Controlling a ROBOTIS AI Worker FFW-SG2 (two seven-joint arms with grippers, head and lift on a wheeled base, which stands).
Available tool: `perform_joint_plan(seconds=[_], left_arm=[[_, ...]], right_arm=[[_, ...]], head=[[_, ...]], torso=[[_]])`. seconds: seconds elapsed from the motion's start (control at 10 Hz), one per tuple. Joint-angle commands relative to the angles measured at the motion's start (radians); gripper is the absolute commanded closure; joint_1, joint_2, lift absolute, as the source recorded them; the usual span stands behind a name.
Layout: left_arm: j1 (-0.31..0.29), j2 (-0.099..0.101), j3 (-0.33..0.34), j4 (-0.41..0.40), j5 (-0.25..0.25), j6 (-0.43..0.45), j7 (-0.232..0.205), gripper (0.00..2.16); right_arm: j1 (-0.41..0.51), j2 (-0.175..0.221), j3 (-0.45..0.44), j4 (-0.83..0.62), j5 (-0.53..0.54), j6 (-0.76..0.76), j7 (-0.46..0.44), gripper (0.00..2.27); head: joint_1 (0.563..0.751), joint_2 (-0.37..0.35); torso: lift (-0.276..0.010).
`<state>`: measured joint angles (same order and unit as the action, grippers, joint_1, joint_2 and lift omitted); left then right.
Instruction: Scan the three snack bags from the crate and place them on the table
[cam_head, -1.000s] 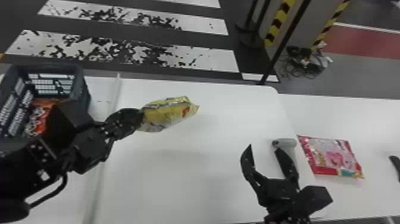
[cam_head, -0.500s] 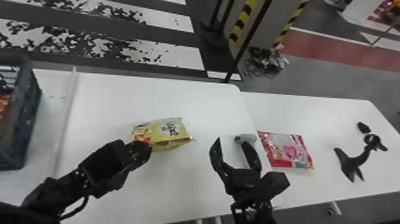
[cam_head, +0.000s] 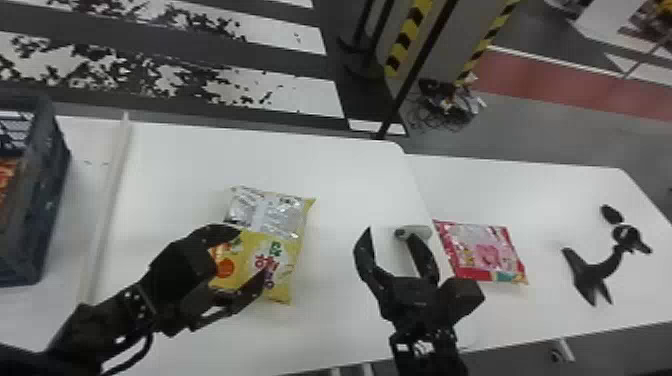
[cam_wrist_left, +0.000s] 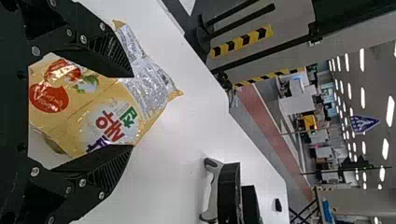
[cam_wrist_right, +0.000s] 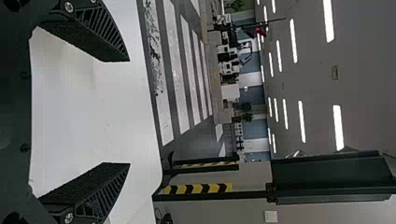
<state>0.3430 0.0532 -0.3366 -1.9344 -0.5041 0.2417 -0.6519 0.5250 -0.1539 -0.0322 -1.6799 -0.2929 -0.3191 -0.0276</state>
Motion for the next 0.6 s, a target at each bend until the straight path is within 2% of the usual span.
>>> perform_joint_plan(seconds=[0.0,0.1,0.3,0.4,0.5], left_arm=[[0.016,0.002,0.025,-0.028,0.055,0.0,0.003,0.03],[0.03,0.004,0.053,-0.044,0.081,-0.003,0.025,0.03],[0.076,0.005,0.136,-0.075,0.15,-0.067,0.074,0.03],[0.102,0.005,0.182,-0.083,0.193,-0.126,0.101,0.03],[0.12,0.005,0.226,-0.084,0.236,-0.163,0.129,0.03]], right_arm=[[-0.002,-0.003,0.0,0.0,0.0,0.002,0.0,0.09],[-0.003,-0.004,-0.001,0.003,0.0,0.005,0.0,0.1],[-0.011,-0.007,-0.001,0.009,0.008,0.018,0.005,0.35],[-0.019,-0.009,0.0,0.012,0.02,0.018,0.018,0.64],[-0.026,-0.009,0.008,0.012,0.044,0.024,0.035,1.03]], head=[[0.695,-0.35],[0.695,-0.35],[0.695,-0.35],[0.695,-0.35],[0.695,-0.35]], torso=[[-0.062],[-0.062],[-0.062],[-0.062],[-0.062]])
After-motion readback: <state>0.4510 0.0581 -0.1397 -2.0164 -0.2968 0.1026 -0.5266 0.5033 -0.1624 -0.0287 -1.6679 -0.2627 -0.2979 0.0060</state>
